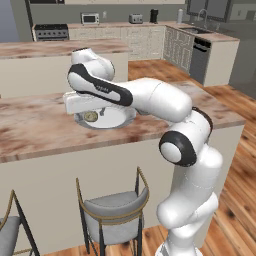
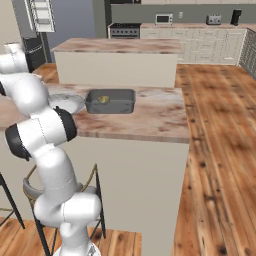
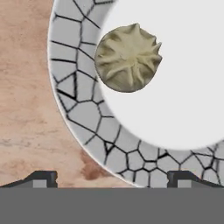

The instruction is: Place two dumplings into each of the tupperware containers and then place the containers in the fridge.

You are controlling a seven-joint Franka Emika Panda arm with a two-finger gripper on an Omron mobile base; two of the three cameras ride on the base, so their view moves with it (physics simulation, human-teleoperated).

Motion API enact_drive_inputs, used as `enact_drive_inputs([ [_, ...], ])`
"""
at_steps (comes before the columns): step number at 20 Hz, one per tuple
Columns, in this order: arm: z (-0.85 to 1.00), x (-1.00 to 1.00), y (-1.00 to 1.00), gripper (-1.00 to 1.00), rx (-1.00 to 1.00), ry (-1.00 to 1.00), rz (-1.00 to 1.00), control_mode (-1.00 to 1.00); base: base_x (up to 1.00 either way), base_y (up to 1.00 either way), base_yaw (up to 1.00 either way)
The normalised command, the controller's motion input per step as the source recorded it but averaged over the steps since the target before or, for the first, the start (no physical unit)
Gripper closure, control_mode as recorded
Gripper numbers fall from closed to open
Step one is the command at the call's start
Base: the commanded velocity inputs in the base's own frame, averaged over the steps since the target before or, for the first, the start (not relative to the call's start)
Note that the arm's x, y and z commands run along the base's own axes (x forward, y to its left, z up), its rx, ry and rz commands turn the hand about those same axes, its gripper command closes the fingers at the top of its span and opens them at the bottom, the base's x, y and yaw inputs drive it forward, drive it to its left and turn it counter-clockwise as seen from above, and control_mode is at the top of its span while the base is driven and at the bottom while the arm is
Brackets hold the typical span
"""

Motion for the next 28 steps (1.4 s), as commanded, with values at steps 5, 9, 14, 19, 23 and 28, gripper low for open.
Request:
enact_drive_inputs([
  [5, -0.01, 0.64, 0.00, -1.00, 0.10, -0.05, 0.01, -1.00, 0.00, 0.00, 0.00],
  [9, -0.02, 0.65, 0.00, -1.00, 0.00, -0.02, 0.00, -1.00, 0.00, 0.00, 0.00],
  [14, -0.01, 0.56, 0.12, -1.00, 0.00, 0.01, 0.00, -1.00, 0.00, 0.00, 0.00],
  [19, -0.05, 0.25, 0.25, -1.00, 0.00, 0.07, 0.01, -1.00, 0.00, 0.00, 0.00],
  [23, -0.17, 0.01, 0.09, -1.00, 0.00, 0.03, 0.01, -1.00, 0.00, 0.00, 0.00],
  [28, -0.11, -0.02, 0.00, -1.00, 0.00, 0.00, 0.00, -1.00, 0.00, 0.00, 0.00],
])
